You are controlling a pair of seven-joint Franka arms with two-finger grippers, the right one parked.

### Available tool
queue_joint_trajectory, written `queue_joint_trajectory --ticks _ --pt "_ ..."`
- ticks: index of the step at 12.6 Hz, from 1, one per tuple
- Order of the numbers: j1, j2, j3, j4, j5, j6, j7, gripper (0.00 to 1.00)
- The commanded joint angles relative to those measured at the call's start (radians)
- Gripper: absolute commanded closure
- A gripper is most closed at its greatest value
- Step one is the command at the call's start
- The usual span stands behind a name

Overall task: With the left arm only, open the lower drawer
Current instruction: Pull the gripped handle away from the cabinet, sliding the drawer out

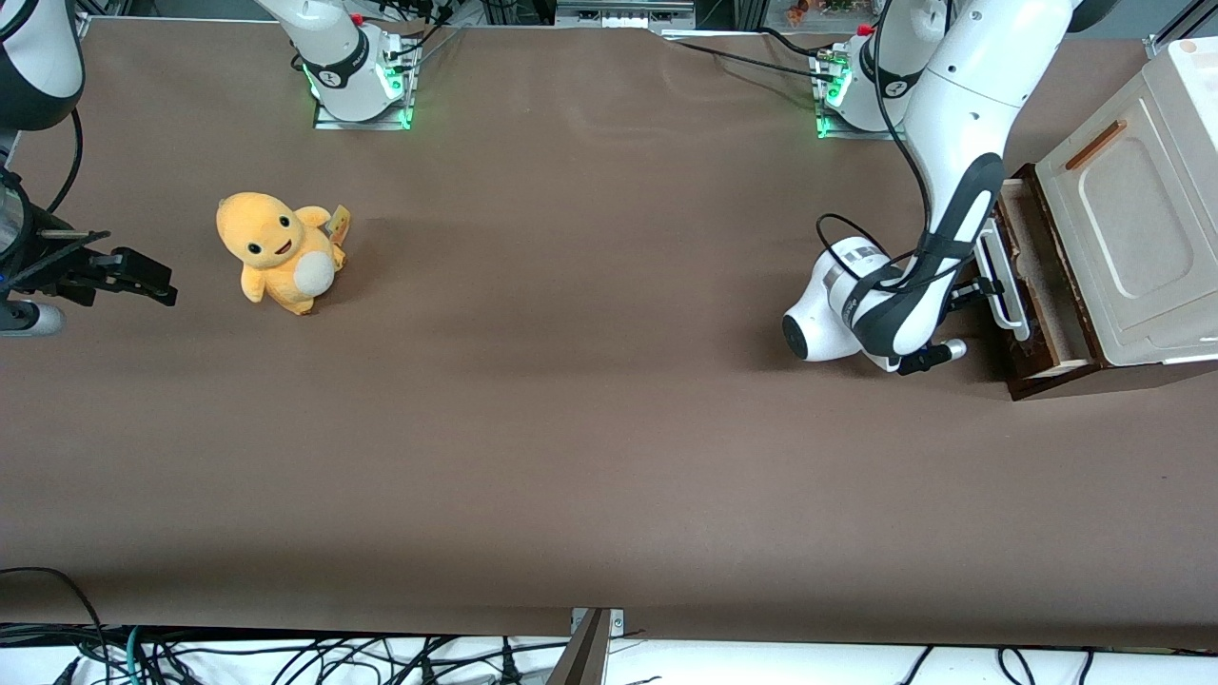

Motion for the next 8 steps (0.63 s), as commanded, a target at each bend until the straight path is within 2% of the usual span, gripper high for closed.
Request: queue_joint_trajectory --ticks 1,8 --pt "-0.025 0.004 0.0 0.042 -0.049 -0.044 0.024 0.83" --pt "-0.034 0.004 0.0 0.045 -0.057 -0.062 0.024 0.83"
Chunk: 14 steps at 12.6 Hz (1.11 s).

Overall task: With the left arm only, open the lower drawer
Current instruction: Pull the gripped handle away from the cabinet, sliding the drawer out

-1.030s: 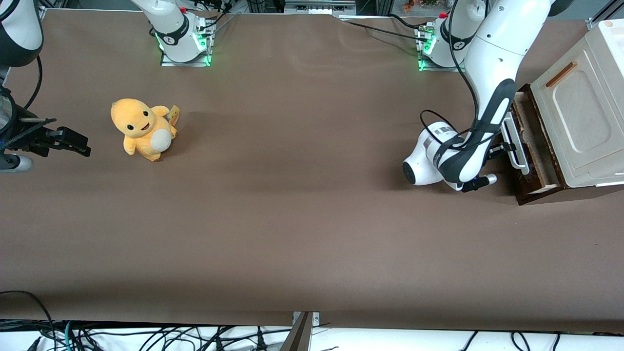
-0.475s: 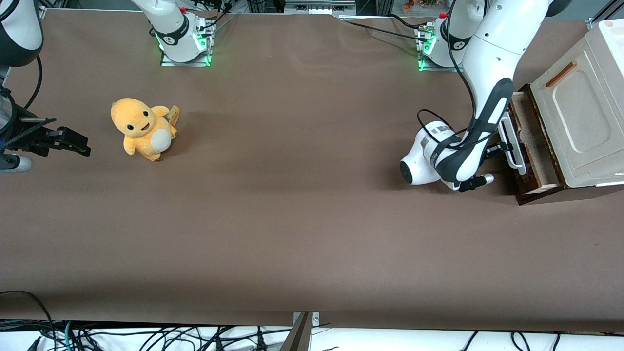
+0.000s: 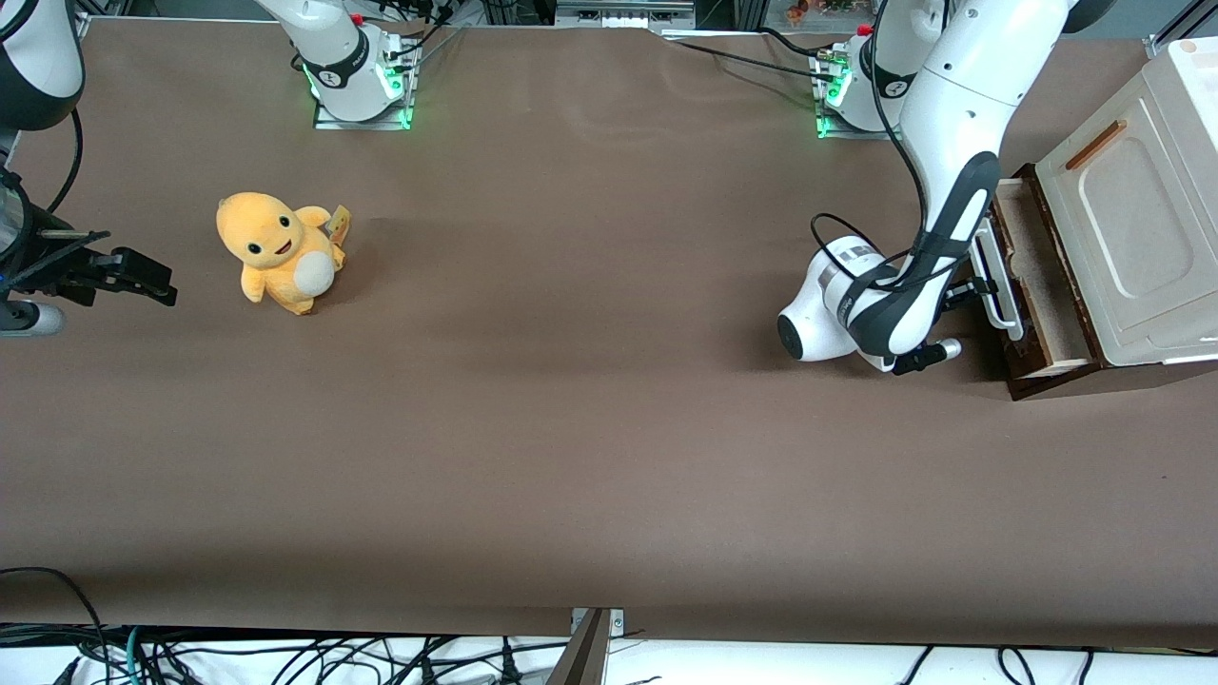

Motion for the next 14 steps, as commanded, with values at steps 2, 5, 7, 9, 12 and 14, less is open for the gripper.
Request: queue_joint_trajectory --ticks 2,5,7,9,12,14 --pt "-0.031 0.001 0.0 0.032 -0.04 -0.063 0.024 0.83" --pt "-0.032 0.001 -0.015 0.049 -0.052 -0.069 0.024 0.83" --pt "-0.032 0.001 -0.018 0.051 -0.06 -0.074 0.024 0.83" --pt "-0.034 0.001 -0.018 0.051 -0.06 -0.077 0.024 0.83" --pt "-0.034 0.001 -0.02 0.054 -0.062 -0.078 0.024 0.83" --pt "-0.035 0.001 -0.02 0.066 -0.077 -0.078 0.024 0.83"
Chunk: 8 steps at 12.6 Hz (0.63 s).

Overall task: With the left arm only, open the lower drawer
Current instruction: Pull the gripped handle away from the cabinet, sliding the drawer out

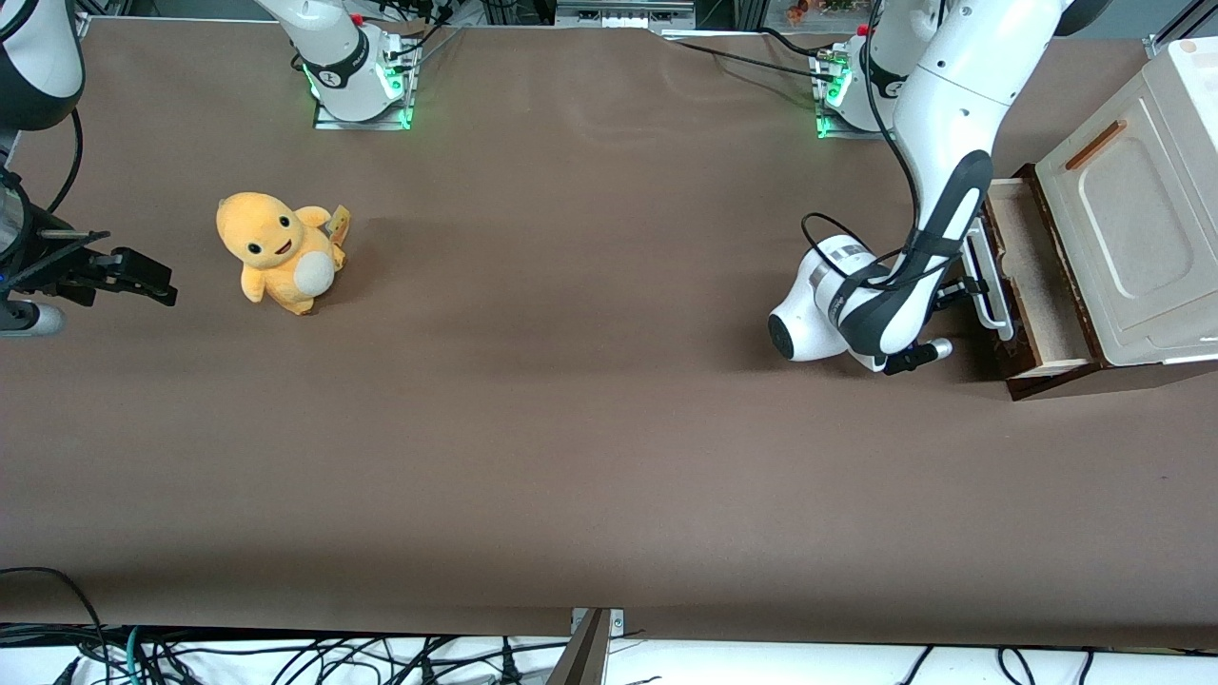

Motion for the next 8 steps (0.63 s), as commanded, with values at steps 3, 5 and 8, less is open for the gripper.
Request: queue_joint_trajectory --ticks 3,5,8 --pt "-0.025 -0.005 -0.007 0.048 -0.07 -0.064 0.021 0.83" --pt "-0.023 -0.003 -0.007 0.047 -0.07 -0.064 0.02 0.83" --pt "-0.023 0.001 -0.007 0.047 -0.067 -0.063 0.02 0.46"
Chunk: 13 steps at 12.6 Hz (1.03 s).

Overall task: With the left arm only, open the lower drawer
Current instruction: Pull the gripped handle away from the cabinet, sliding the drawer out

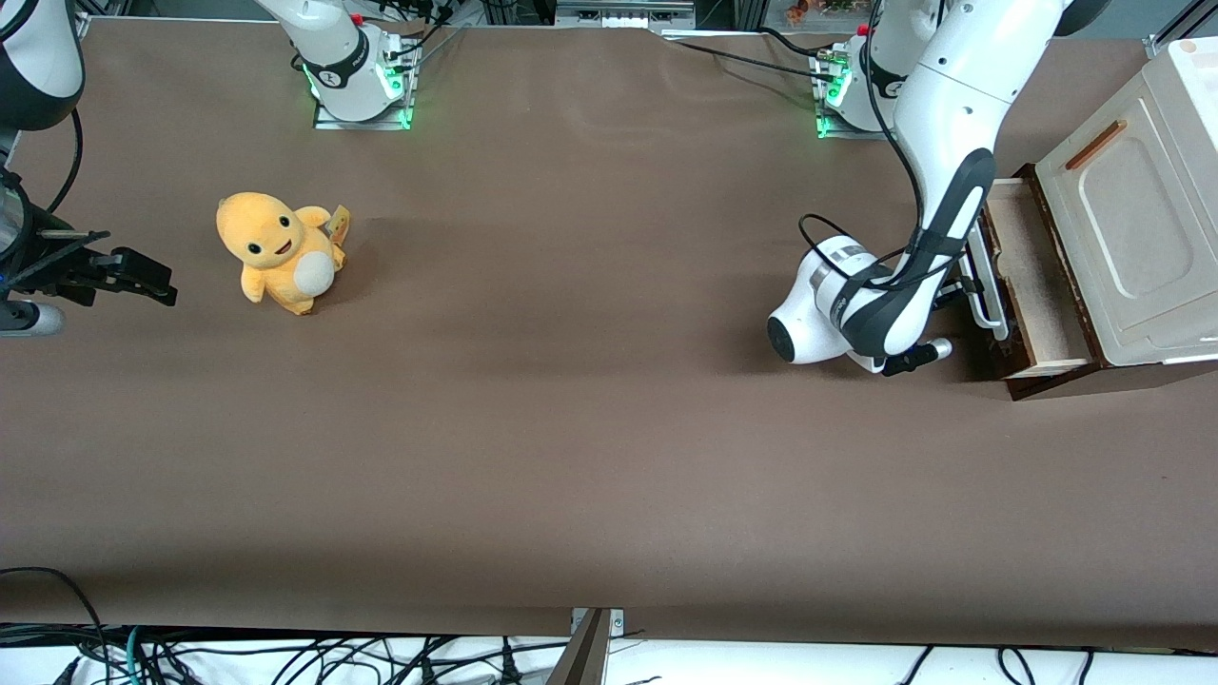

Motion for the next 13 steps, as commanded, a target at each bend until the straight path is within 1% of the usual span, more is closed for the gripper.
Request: queue_joint_trajectory --ticks 1,2,3,4,5,6,8,9,12,13 --pt "-0.02 0.001 -0.001 0.024 -0.028 -0.049 0.018 0.36" --pt "-0.02 0.004 -0.001 0.024 -0.024 -0.047 0.018 0.32" --pt "-0.02 0.004 -0.001 0.024 -0.022 -0.046 0.018 0.31" --pt "-0.02 0.004 -0.001 0.024 -0.024 -0.046 0.02 0.26" --pt "-0.02 0.006 -0.001 0.024 -0.024 -0.046 0.027 0.14" --pt "-0.02 0.004 -0.001 0.026 -0.027 -0.044 0.032 0.11" --pt "-0.02 0.001 -0.011 0.039 -0.036 -0.038 0.044 0.14" --pt "-0.014 0.001 -0.039 0.07 -0.065 -0.038 0.068 0.14" --pt "-0.017 -0.005 -0.045 0.218 -0.175 -0.04 0.225 0.13" --pt "-0.017 -0.008 -0.045 0.266 -0.203 -0.04 0.257 0.11"
